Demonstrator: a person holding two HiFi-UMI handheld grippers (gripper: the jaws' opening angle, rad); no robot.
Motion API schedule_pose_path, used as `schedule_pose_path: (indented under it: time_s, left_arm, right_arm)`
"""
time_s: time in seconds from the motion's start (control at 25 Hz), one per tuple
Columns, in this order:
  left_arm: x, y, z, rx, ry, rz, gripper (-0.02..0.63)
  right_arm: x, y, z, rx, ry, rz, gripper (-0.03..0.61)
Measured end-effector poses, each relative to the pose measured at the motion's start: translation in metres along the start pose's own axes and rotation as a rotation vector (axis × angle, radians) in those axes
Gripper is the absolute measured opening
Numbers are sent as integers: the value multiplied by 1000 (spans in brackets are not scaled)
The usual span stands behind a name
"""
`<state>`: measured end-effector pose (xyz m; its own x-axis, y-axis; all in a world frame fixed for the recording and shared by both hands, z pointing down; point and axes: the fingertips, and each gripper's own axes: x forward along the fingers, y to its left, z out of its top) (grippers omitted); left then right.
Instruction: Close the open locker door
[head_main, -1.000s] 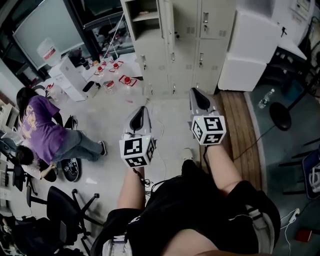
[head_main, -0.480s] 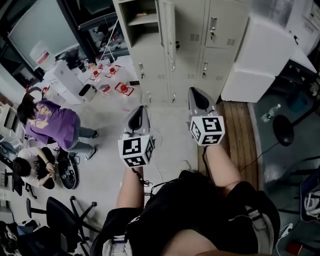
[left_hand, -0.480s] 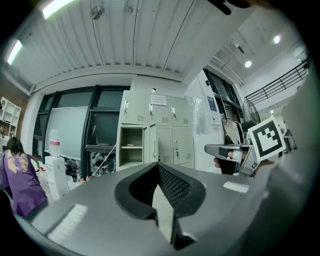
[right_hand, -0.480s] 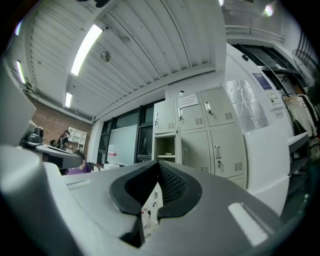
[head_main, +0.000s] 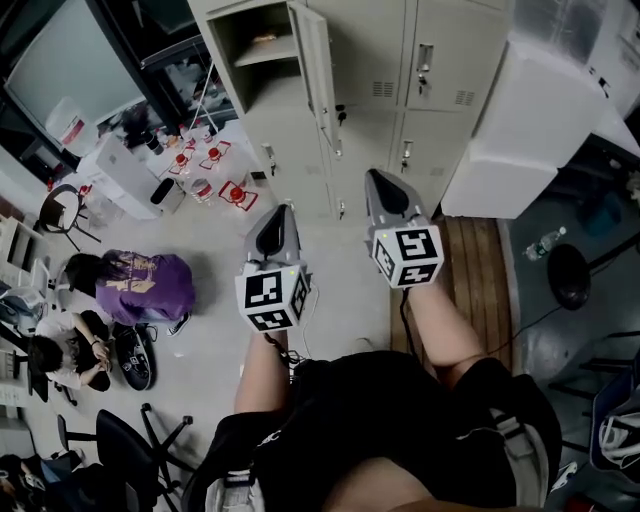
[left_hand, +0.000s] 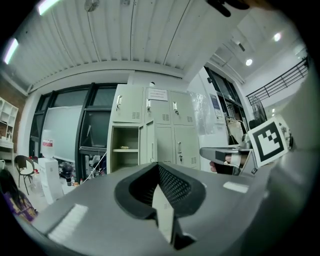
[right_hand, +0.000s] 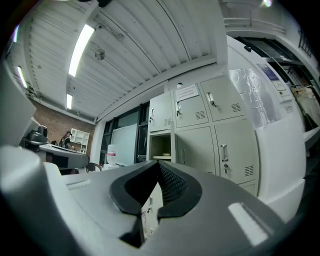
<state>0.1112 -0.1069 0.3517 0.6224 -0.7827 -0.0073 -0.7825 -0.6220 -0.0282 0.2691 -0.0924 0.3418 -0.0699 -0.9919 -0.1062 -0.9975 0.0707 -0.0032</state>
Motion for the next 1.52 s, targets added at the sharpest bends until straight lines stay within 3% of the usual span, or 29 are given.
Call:
schedule_pose_path:
  time_s: [0.44, 0.56, 0.68, 1.52]
  left_arm:
    - [58, 24, 2, 22, -11, -29, 0]
    - [68, 37, 3, 21, -20, -31, 0]
    - [77, 53, 4, 19, -24, -24, 0]
    - [94, 129, -8, 28, 6, 43, 0]
  right_arm:
    - [55, -12, 5, -19, -60, 12, 14]
    - [74, -10, 10, -11, -97, 34, 144]
    - [98, -15, 10, -11, -84, 30, 192]
    - [248, -60, -39, -52, 111, -53, 190]
